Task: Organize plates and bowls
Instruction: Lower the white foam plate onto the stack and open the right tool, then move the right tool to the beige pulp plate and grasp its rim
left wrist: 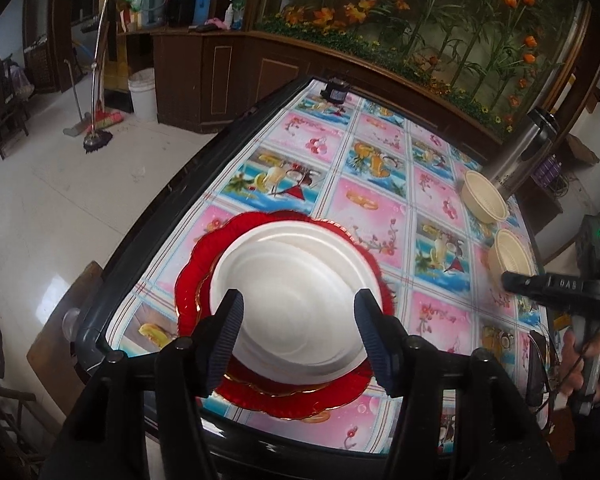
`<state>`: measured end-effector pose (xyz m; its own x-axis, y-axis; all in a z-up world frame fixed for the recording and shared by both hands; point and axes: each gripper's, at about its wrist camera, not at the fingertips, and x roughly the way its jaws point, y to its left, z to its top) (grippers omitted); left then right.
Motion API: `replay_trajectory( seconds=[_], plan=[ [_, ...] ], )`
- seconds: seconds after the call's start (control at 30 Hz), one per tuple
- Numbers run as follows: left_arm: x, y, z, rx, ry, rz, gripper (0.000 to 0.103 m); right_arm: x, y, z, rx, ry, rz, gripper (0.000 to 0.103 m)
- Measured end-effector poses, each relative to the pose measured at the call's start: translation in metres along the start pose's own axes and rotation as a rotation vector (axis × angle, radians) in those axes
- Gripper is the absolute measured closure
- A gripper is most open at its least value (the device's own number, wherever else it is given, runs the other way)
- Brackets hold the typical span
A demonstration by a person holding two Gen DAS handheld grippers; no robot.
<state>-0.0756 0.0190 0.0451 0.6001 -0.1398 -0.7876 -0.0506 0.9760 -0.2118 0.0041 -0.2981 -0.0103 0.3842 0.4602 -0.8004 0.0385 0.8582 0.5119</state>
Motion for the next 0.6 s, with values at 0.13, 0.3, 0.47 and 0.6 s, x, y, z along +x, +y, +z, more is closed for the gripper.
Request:
replay_trajectory(
  seconds=[0.13, 0.3, 0.47, 0.6],
  plan=[
    [-0.006, -0.023, -0.001, 0.039, -0.021, -0.002, 0.043, -0.047, -0.078, 0.022, 0.134, -0.134, -0.117, 0.076],
    [0.0, -0.048, -0.011, 0.079, 0.005, -0.016, 0.043, -0.083, -0.174, 0.035, 0.3, -0.206, -0.266, 0.076],
    [0.01, -0.075, -0.023, 0.109, 0.052, -0.049, 0.043, -0.08, -0.223, 0.04, 0.366, -0.184, -0.25, 0.076],
    [0.017, -0.1, -0.033, 0.155, 0.095, -0.091, 0.043, -0.059, -0.224, 0.04, 0.343, -0.15, -0.231, 0.077]
  ],
)
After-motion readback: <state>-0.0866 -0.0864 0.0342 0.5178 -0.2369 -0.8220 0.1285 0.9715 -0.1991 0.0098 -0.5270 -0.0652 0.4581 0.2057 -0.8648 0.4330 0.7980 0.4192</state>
